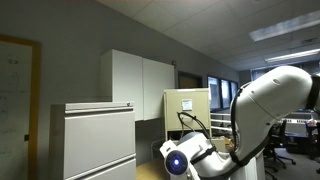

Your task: Close the open drawer

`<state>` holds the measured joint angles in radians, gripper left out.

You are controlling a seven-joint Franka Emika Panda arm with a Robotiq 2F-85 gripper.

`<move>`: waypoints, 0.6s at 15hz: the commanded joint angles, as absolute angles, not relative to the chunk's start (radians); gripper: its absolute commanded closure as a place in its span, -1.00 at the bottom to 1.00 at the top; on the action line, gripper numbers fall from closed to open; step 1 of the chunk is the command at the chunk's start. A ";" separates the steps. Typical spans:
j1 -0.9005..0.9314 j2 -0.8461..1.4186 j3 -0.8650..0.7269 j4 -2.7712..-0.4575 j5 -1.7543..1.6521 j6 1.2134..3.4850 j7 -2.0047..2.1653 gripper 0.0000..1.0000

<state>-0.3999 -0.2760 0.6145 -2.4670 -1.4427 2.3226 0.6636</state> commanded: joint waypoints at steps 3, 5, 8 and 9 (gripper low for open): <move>-0.266 -0.045 0.416 -2.348 -1.769 2.118 0.849 1.00; -0.174 0.027 0.295 -2.306 -1.730 2.086 0.849 1.00; -0.101 0.123 0.177 -2.240 -1.732 2.125 0.874 1.00; -0.087 0.144 0.151 -2.220 -1.752 2.146 0.884 1.00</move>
